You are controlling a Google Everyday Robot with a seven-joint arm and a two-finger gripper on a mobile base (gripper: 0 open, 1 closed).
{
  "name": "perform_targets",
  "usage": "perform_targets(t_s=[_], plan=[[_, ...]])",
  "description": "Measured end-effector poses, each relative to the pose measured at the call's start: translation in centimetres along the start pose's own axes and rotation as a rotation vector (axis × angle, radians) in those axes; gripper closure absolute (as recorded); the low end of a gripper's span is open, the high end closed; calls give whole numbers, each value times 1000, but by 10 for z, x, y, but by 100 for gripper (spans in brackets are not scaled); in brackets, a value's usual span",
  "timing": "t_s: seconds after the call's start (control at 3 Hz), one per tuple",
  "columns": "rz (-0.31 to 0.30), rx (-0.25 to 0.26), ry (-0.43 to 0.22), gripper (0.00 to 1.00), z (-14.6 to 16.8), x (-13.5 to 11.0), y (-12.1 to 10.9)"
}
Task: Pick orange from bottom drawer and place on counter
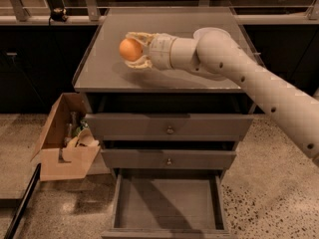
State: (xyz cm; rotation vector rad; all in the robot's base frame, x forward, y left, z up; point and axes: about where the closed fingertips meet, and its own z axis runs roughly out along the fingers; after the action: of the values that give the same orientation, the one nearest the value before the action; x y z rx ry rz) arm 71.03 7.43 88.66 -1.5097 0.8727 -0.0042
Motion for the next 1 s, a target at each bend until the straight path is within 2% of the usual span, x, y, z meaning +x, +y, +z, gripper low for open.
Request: perform_targets(t_s=[0.33, 0.67, 1.0], plan=[[-18, 0, 94, 100, 14, 14, -16], [-34, 58, 195, 100, 19, 29, -23], [-35, 136, 232, 100, 15, 39, -42]])
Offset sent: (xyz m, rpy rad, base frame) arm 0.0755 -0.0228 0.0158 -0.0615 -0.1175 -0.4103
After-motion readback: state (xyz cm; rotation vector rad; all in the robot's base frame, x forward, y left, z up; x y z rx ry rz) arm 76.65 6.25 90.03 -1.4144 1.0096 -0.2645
